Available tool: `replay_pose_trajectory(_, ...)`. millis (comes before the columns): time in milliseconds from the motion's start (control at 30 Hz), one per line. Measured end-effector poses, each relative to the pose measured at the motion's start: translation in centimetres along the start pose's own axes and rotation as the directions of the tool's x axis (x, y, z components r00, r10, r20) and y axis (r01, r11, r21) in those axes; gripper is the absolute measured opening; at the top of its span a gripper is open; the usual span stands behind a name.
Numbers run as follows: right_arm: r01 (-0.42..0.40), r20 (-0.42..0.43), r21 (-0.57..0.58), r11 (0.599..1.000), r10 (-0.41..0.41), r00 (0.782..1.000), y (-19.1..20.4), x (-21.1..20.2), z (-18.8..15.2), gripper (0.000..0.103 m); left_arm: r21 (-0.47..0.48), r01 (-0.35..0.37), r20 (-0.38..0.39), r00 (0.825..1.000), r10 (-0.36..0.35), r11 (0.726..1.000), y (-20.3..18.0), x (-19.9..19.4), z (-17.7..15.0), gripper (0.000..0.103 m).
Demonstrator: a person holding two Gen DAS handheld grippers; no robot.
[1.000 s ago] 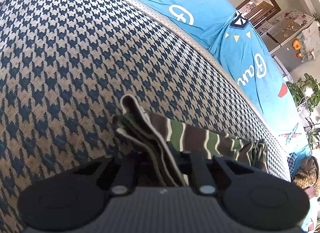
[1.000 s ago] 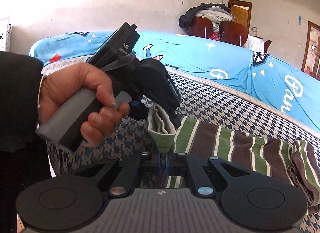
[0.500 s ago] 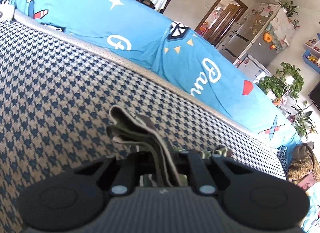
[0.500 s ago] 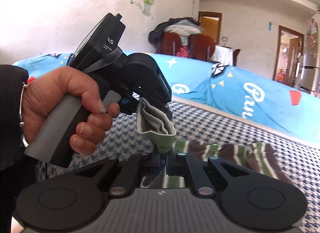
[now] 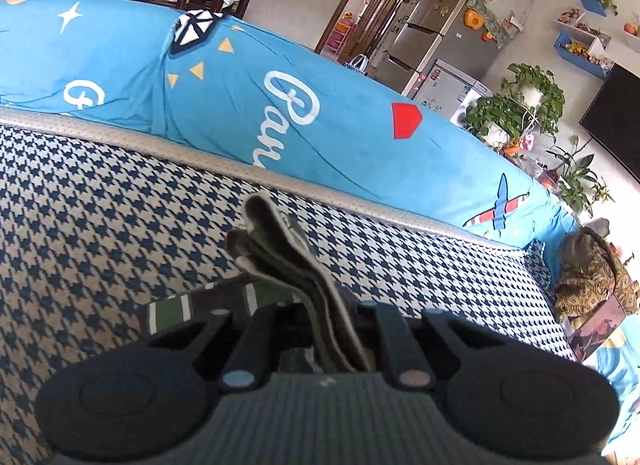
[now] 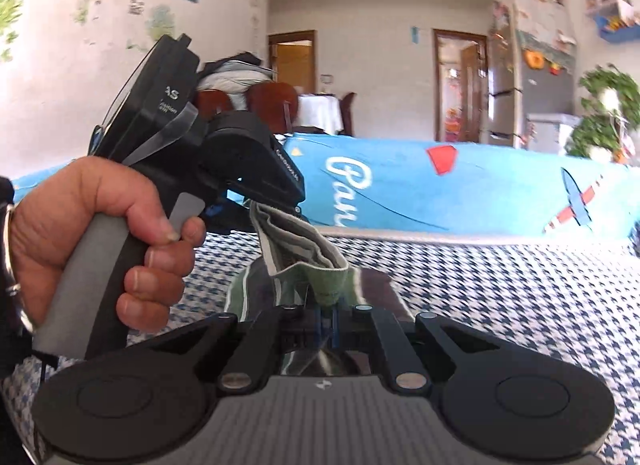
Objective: Fold clothes
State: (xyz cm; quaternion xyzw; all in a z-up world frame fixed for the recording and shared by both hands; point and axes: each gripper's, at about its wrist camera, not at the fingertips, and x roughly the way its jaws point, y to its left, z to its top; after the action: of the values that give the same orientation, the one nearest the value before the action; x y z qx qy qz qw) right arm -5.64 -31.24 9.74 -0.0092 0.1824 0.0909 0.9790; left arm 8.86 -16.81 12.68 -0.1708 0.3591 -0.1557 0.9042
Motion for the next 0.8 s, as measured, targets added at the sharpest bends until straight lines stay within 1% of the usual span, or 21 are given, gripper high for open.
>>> replay_pose_trajectory(67,0.023,-0.019,0.018,1.000,-0.023,1.000,-0.4,0.1,-0.1,0.006,0.015,-0.007,-0.018,1.000,0.007,1.000,-0.5,1.3,-0.5,0.008)
replay_pose_trajectory(167,0.050,-0.053,0.039,0.998,-0.048,0.997,-0.7,0.5,-0.3,0.006,0.010,-0.014,-0.055,0.998,0.015,1.000,-0.6,3.3,-0.9,0.008)
replay_pose_trajectory(233,0.067,-0.077,0.062,0.996,-0.062,0.995,-1.0,0.6,-0.5,0.006,0.009,-0.002,-0.076,0.997,0.002,1.000,-0.6,4.1,-1.2,0.009)
replay_pose_trajectory(300,0.090,-0.097,0.090,0.992,-0.081,0.992,-1.4,0.8,-0.6,0.007,0.010,0.009,-0.080,0.997,-0.008,1.000,-0.8,4.5,-1.3,0.011)
replay_pose_trajectory(333,0.112,-0.107,0.103,0.988,-0.101,0.989,-1.7,0.8,-0.6,0.007,0.007,0.014,-0.080,0.997,-0.013,1.000,-0.9,4.5,-1.3,0.018)
replay_pose_trajectory(367,0.141,-0.120,0.116,0.983,-0.127,0.985,-1.9,0.8,-0.7,0.007,0.002,0.021,-0.078,0.997,-0.021,1.000,-1.0,4.5,-1.3,0.032)
replay_pose_trajectory(400,0.169,-0.133,0.127,0.977,-0.152,0.979,-2.1,0.8,-0.8,0.009,-0.001,0.028,-0.073,0.997,-0.028,1.000,-1.1,4.3,-1.2,0.041)
replay_pose_trajectory(433,0.198,-0.145,0.141,0.970,-0.177,0.973,-2.4,0.7,-0.9,0.017,0.000,0.030,-0.062,0.998,-0.030,1.000,-1.3,3.9,-1.1,0.055)
replay_pose_trajectory(467,0.227,-0.155,0.156,0.961,-0.204,0.967,-2.7,0.6,-1.0,0.021,0.002,0.032,-0.050,0.998,-0.032,0.999,-1.5,3.5,-1.0,0.060)
replay_pose_trajectory(600,0.308,-0.147,0.182,0.934,-0.283,0.948,-3.5,-0.3,-0.8,0.024,-0.001,0.034,-0.014,0.999,-0.034,0.999,-1.5,1.6,0.0,0.071)
replay_pose_trajectory(633,0.322,-0.142,0.186,0.928,-0.299,0.944,-3.7,-0.6,-0.7,0.026,-0.004,0.032,-0.005,0.999,-0.032,0.999,-1.3,1.1,0.2,0.072)
replay_pose_trajectory(667,0.328,-0.139,0.192,0.925,-0.305,0.942,-3.8,-0.8,-0.5,0.027,-0.007,0.030,0.004,1.000,-0.030,1.000,-1.2,0.5,0.4,0.072)
replay_pose_trajectory(767,0.309,-0.133,0.188,0.932,-0.287,0.948,-3.7,-1.3,-0.3,0.029,0.002,0.003,0.012,1.000,-0.003,1.000,-0.5,-1.2,0.7,0.073)
replay_pose_trajectory(800,0.300,-0.131,0.181,0.937,-0.279,0.951,-3.6,-1.3,-0.2,0.029,0.005,-0.007,0.013,1.000,0.007,1.000,-0.2,-1.7,0.7,0.075)
